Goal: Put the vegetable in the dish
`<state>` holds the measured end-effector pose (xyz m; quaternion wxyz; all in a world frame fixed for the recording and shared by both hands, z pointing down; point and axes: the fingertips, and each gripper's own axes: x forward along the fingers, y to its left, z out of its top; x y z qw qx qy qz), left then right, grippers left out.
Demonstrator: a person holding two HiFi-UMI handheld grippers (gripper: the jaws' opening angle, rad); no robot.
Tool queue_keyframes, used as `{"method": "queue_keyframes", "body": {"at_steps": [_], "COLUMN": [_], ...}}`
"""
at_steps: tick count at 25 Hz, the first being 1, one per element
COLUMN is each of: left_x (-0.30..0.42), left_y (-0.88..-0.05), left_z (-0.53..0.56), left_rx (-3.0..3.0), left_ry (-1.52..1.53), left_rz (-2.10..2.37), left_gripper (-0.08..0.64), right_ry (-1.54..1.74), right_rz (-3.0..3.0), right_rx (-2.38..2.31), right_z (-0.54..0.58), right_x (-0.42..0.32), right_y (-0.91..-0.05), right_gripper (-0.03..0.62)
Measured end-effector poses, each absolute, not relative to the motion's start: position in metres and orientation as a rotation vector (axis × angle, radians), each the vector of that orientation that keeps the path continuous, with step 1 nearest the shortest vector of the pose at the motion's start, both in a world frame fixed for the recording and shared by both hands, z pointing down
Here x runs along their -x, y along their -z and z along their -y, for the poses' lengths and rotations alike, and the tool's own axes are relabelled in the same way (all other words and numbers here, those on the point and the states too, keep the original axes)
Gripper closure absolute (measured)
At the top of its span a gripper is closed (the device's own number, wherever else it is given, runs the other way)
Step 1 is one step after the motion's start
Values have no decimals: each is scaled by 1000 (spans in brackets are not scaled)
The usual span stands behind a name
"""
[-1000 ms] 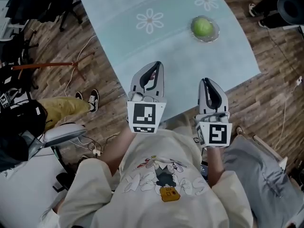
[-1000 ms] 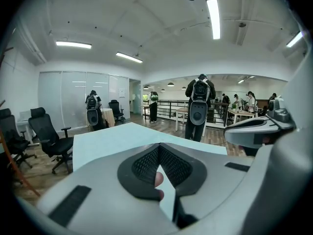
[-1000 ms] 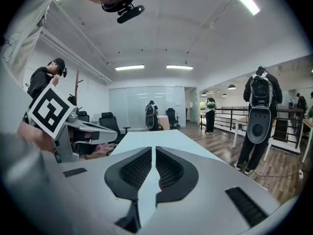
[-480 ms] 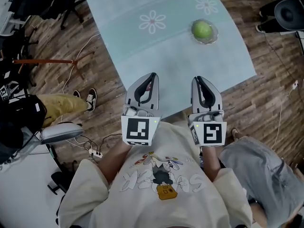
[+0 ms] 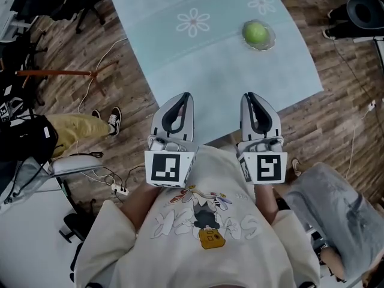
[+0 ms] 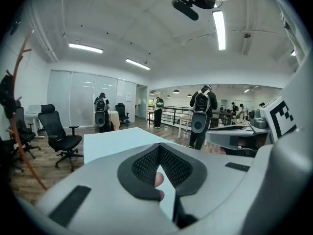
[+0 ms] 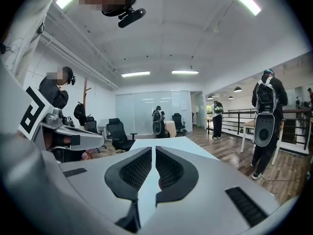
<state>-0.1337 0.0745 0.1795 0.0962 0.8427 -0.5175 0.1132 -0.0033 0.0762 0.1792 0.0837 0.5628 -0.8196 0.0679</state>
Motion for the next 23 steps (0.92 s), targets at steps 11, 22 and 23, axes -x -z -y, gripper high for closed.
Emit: {"method": "queue_keyframes", "body": {"at_steps": [11,22,23], "left_x": [134,130,129], "left_y": [-176,-175,-175], "left_z": [-83,-82,-81], "left_rx": [-2514,-2535,-2537], "left_ry": [-326,-323,-321], "left_rz": [1557,1574,1574], "left_gripper": [553,553,554], "right_ry": [-207,-205,-204], "right_rz": [2441,2445,2446], "right_rx": [-1682,-1688,-1688], "right_z": [-85,-83,-83], "right_x": [-2,-9,-10], "right_y": [-177,-176,-175], "right_gripper": [552,552,552]}}
